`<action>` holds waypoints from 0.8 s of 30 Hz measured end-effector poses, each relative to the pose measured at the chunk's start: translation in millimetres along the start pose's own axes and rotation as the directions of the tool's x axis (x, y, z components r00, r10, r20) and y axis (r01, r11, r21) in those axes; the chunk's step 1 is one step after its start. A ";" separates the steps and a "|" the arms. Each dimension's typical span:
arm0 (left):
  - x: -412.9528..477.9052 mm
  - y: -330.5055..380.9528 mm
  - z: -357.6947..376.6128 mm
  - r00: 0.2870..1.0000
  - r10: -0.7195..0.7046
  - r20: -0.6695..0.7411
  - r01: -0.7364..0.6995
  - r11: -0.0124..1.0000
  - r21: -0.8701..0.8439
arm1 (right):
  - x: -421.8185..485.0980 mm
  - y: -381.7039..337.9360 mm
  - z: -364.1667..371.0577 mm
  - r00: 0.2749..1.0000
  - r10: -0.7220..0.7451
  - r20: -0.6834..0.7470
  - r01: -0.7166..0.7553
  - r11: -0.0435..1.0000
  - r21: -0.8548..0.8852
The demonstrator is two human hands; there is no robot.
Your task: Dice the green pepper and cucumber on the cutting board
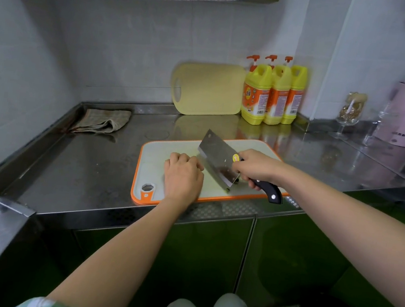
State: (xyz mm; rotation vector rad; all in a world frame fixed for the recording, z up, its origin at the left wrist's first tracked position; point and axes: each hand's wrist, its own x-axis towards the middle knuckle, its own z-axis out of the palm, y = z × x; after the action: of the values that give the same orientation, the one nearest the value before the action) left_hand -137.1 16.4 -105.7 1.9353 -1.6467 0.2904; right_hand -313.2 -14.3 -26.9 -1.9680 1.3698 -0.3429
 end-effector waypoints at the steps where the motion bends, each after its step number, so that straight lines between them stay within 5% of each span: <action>1: -0.4 0.6 0.2 1.000 -0.008 -0.003 0.008 1.000 0.003 | -2.2 0.0 3.1 1.000 0.005 0.027 -0.004 1.000 -0.024; 5: -2.4 5.0 1.6 0.999 0.006 0.035 -0.006 1.000 0.011 | -4.6 6.3 10.3 0.998 0.009 0.069 -0.004 0.998 -0.066; 9: -1.0 6.9 6.1 0.996 0.021 0.090 -0.020 1.000 -0.011 | 0.3 17.9 -3.3 0.996 0.070 -0.058 -0.076 0.991 -0.109; 19: 4.2 13.9 4.4 0.997 0.044 0.069 -0.036 0.994 -0.105 | 5.0 17.4 -10.6 0.985 0.063 -0.159 -0.052 0.996 0.078; 22: 6.8 22.6 -3.8 0.998 -0.033 0.052 0.050 0.927 -0.371 | 1.0 4.7 -3.9 0.972 -0.017 -0.234 0.013 1.000 -0.020; 24: 8.7 32.6 -12.3 0.966 -0.130 0.224 0.247 0.724 -0.644 | -3.2 -5.0 4.3 0.967 -0.055 -0.250 0.024 0.992 -0.125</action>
State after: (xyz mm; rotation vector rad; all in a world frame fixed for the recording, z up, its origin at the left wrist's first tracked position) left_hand -164.0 13.6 -82.0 1.5558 -1.3595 -0.5070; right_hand -308.4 -8.8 -26.1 -2.1098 1.5432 -0.5575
